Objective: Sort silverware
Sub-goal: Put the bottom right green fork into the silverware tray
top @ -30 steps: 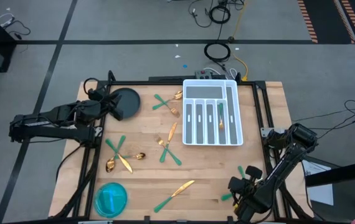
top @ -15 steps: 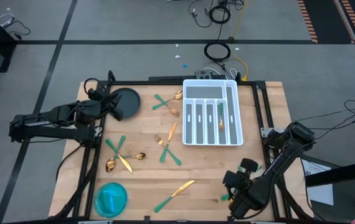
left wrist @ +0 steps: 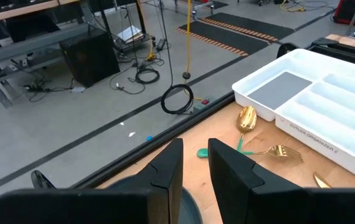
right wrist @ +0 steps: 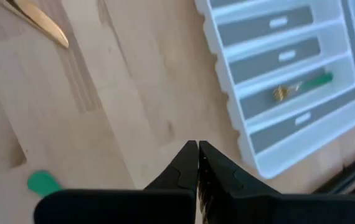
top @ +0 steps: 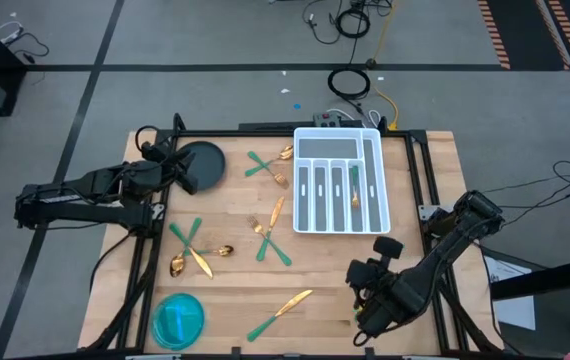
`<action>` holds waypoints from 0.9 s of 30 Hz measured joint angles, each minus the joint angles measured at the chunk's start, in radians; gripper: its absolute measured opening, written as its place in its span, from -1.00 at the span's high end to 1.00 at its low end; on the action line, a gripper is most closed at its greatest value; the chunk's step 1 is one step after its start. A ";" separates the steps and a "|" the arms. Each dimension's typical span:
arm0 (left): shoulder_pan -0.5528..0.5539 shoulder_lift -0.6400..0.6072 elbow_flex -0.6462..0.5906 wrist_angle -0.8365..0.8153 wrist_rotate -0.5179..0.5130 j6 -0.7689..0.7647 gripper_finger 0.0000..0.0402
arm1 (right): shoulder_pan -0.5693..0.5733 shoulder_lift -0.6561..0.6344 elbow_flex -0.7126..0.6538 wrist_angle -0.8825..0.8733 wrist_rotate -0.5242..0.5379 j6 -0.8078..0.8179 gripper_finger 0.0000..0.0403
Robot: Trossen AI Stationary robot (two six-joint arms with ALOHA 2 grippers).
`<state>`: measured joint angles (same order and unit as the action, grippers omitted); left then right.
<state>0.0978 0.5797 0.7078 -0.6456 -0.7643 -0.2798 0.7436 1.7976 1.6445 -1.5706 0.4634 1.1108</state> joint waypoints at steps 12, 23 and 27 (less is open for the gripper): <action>0.000 0.000 0.000 0.000 0.000 0.007 0.58 | -0.038 -0.009 0.041 -0.001 0.059 -0.185 1.00; 0.000 0.000 0.000 0.000 0.000 0.027 0.58 | -0.097 -0.009 0.041 -0.001 0.181 -0.581 1.00; 0.000 0.000 0.000 0.000 0.000 0.026 0.58 | -0.108 -0.009 0.041 -0.001 0.253 -0.741 1.00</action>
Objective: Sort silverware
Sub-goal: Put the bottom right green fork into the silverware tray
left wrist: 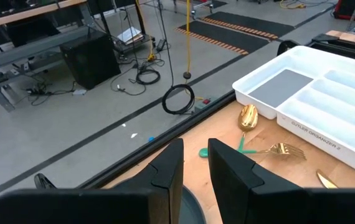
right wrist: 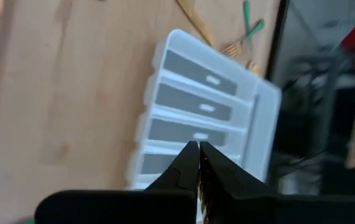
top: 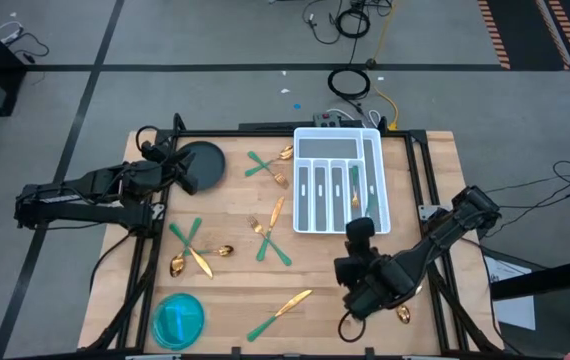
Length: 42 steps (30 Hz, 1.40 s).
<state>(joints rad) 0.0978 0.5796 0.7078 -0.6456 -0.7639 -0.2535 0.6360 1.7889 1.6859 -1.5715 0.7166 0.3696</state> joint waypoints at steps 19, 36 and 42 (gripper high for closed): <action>0.000 0.000 0.000 0.000 0.000 -0.001 0.58 | -0.048 -0.015 0.000 0.000 0.234 -0.312 1.00; 0.000 0.001 0.000 0.000 0.000 -0.003 0.58 | -0.115 -0.326 -0.076 -0.001 0.258 -0.117 1.00; 0.000 0.001 0.000 0.000 0.000 -0.004 0.58 | -0.155 -0.470 -0.105 0.008 0.300 -0.163 1.00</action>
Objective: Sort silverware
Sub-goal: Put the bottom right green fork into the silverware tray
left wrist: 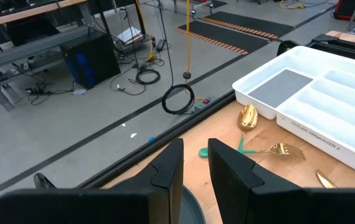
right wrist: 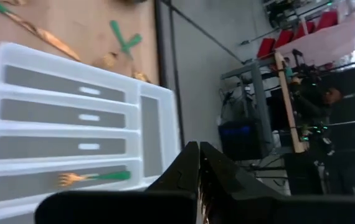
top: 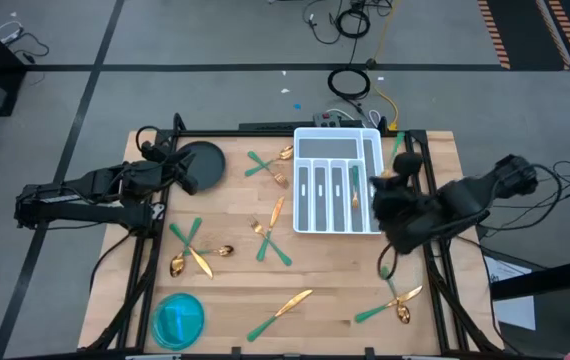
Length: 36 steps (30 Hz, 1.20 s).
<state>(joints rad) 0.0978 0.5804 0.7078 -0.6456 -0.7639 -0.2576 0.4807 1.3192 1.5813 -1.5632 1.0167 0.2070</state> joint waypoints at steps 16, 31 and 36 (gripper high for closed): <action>0.000 0.010 0.000 0.001 -0.068 -0.026 0.58 | -0.123 -0.273 -0.324 0.454 -0.124 -0.378 1.00; 0.000 0.091 0.000 0.001 -0.087 -0.027 0.58 | -0.285 -0.367 -0.504 0.848 -0.529 -0.639 1.00; 0.000 0.122 0.000 0.001 -0.087 -0.029 0.58 | -0.342 -0.372 -0.568 0.954 -0.621 -0.667 1.00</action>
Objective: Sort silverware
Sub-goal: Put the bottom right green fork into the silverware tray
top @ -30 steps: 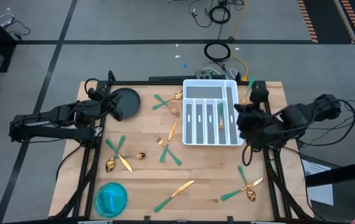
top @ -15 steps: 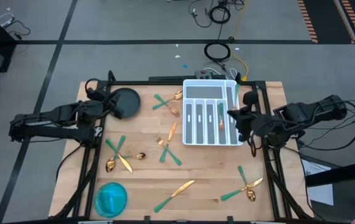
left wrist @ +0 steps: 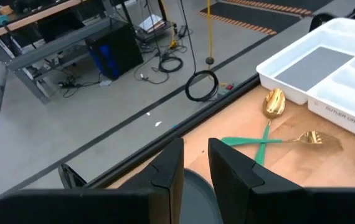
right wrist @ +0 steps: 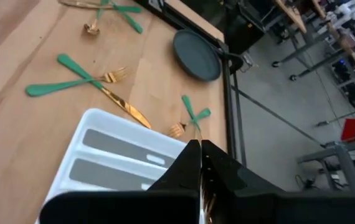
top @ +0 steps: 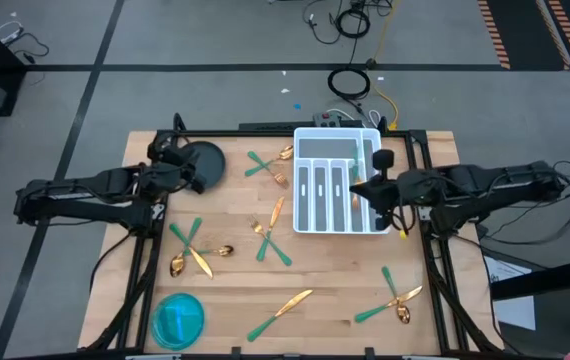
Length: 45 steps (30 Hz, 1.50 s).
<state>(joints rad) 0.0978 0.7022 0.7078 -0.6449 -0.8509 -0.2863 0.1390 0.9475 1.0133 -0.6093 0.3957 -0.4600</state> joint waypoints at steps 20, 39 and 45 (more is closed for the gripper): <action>0.000 0.007 0.000 0.000 -0.016 0.003 0.58 | -0.173 -0.092 -0.362 0.331 -0.091 -0.088 1.00; 0.000 0.006 0.000 0.000 -0.021 0.003 0.58 | -0.250 -0.095 -0.642 0.660 -0.168 -0.084 1.00; 0.000 0.006 0.000 0.001 -0.021 0.003 0.58 | -0.251 -0.095 -0.725 0.784 -0.167 -0.075 1.00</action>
<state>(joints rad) 0.0978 0.7082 0.7078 -0.6441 -0.8722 -0.2829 -0.1116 0.8528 0.2885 0.1745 0.2285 -0.5354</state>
